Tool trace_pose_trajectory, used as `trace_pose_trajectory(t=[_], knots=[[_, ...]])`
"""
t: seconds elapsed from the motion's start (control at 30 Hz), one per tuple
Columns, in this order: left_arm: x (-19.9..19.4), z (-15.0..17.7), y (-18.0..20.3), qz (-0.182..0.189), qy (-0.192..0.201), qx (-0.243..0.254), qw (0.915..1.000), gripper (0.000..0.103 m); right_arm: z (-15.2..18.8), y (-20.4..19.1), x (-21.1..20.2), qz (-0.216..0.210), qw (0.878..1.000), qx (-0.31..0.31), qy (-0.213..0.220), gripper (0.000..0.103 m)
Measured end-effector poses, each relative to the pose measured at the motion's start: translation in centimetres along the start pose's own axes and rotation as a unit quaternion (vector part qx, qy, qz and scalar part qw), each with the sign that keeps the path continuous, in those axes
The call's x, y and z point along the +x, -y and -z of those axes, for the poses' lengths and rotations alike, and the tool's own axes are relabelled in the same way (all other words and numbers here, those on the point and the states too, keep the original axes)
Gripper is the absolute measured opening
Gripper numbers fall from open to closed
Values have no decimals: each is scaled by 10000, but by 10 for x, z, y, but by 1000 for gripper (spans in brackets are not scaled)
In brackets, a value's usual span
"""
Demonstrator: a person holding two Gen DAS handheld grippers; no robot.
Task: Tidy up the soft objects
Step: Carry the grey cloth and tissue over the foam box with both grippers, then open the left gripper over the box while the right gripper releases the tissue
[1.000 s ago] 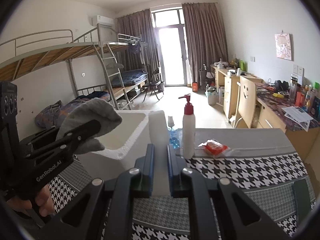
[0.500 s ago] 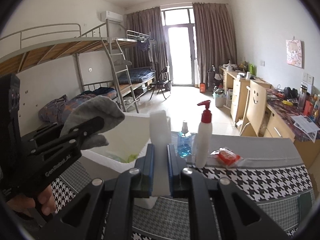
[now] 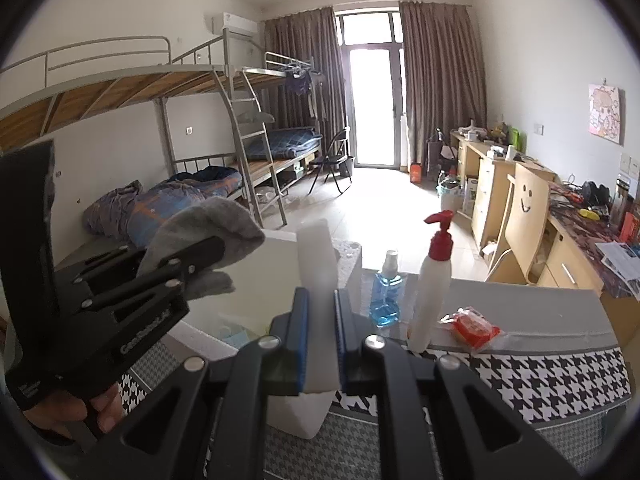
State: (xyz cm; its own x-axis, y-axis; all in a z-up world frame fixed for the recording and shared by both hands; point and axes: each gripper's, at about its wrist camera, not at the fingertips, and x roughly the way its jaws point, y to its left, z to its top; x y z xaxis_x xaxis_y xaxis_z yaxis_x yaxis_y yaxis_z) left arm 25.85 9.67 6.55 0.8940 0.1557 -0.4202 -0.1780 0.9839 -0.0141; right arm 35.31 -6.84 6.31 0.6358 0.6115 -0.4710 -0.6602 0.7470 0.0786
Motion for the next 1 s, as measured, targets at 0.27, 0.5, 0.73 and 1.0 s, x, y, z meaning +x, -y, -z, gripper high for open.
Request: trace_pose_trajectory(t=[0.27,0.5,0.73,1.0], knots=[[9,2,-10,63,-117,-107,9999,66,-1,-3,8,-19,10000,-49,-57,15],[-4,2,-24,-121,101,-218,9996,94,-2,-5,11,-4,9999,-48,-91,15],[-14,3,-39,-332,195,-330,9987,102,-5,-12,15,-53,9999,-114,-104,15],[-21,6,-54,-538,228,-375,9976,102,-7,-21,22,-145,9996,-216,-135,15]])
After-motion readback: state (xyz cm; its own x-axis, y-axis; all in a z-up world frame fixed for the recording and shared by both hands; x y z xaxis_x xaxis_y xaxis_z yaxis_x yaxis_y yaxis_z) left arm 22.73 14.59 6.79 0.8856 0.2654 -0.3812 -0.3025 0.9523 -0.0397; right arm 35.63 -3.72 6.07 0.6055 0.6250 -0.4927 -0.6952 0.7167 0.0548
